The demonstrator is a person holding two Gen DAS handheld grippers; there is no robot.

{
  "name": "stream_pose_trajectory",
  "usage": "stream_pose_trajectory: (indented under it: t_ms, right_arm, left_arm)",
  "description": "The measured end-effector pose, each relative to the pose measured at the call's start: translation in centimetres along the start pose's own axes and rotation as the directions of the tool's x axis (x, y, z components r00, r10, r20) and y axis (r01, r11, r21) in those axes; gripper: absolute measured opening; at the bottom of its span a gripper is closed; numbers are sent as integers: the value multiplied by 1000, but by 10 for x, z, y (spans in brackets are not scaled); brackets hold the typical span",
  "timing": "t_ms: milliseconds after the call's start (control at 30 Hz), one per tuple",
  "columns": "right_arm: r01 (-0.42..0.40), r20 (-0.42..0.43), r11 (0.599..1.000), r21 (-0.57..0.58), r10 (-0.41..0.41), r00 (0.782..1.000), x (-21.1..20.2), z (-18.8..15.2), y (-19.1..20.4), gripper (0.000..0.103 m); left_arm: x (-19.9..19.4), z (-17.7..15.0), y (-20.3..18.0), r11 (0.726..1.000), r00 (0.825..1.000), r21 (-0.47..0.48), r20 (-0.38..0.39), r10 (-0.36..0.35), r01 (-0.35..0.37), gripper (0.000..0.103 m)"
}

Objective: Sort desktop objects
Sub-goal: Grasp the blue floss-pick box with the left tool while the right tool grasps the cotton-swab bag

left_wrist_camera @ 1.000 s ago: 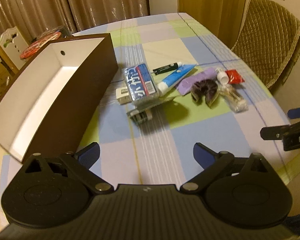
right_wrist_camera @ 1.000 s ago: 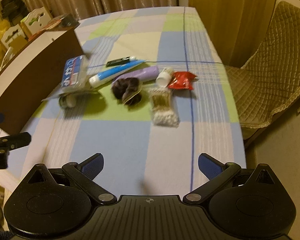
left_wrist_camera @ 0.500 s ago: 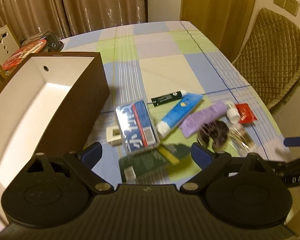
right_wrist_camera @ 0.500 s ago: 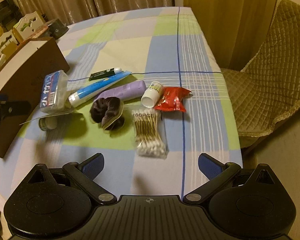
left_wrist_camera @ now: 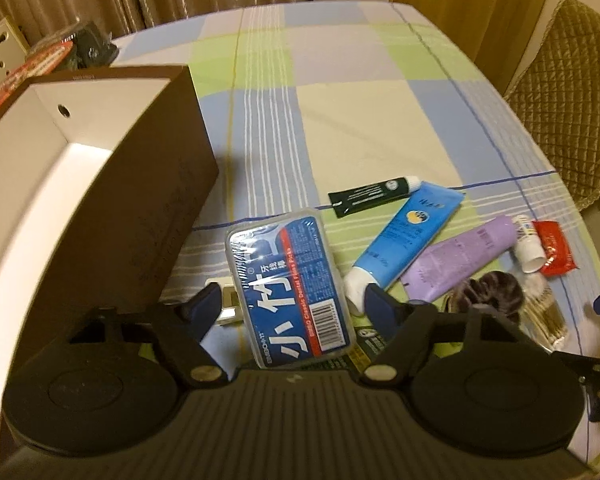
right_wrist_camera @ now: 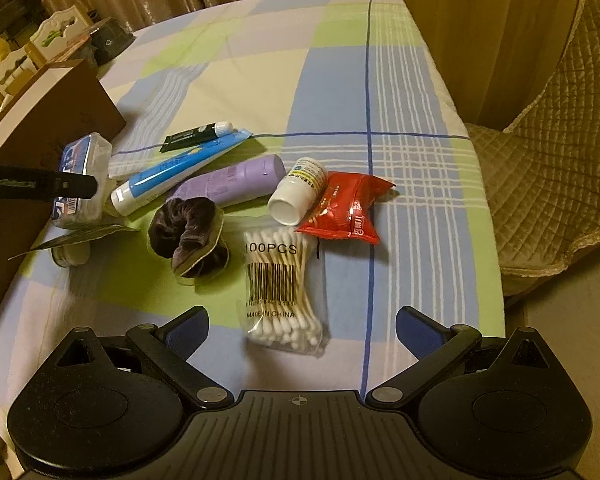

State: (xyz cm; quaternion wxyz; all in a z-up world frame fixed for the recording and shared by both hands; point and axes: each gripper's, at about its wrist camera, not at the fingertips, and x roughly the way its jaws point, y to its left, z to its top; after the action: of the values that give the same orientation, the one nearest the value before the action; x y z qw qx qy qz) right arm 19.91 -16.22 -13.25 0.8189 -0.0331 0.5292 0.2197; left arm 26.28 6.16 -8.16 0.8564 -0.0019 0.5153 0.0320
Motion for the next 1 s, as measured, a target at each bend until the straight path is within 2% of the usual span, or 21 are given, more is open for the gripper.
stream_pose_trajectory:
  t_ms: [167, 333, 400, 433, 633, 700, 767, 867, 1000]
  right_arm:
    - [-15, -6, 999, -30, 14, 1000, 6, 4, 2, 103]
    - [-19, -11, 998, -62, 19, 1000, 11, 4, 4, 103]
    - [-22, -14, 997, -77, 21, 1000, 13, 4, 4, 88]
    - [-32, -27, 996, -78, 30, 999, 15, 4, 4, 75]
    - [-27, -5, 994, -104, 27, 1000, 17, 4, 5, 75]
    - [-10, 19, 991, -136, 12, 1000, 18, 2, 7, 61]
    - [12, 28, 984, -180, -7, 1000, 17, 2, 10, 34]
    - [-19, 0, 985, -170, 20, 1000, 15, 1, 9, 26]
    - [-73, -57, 985, -158, 64, 996, 7, -8, 12, 24]
  left_arm:
    - [12, -2, 1, 1000, 1000, -7, -16, -14, 14, 54]
    - [10, -5, 4, 999, 1000, -17, 1, -30, 30, 53]
    - [2, -7, 6, 999, 999, -27, 17, -33, 34, 53]
    - [-3, -7, 7, 999, 999, -31, 28, -36, 37, 53]
    - [-37, -9, 4, 999, 997, -30, 77, -29, 32, 53]
    - [-47, -12, 3, 999, 996, -34, 86, -33, 36, 53]
    - [-55, -16, 3, 999, 995, -33, 95, -32, 35, 53]
    - [-67, -23, 3, 999, 994, -37, 103, -30, 34, 53]
    - [-84, -34, 8, 998, 992, -37, 116, -51, 56, 53]
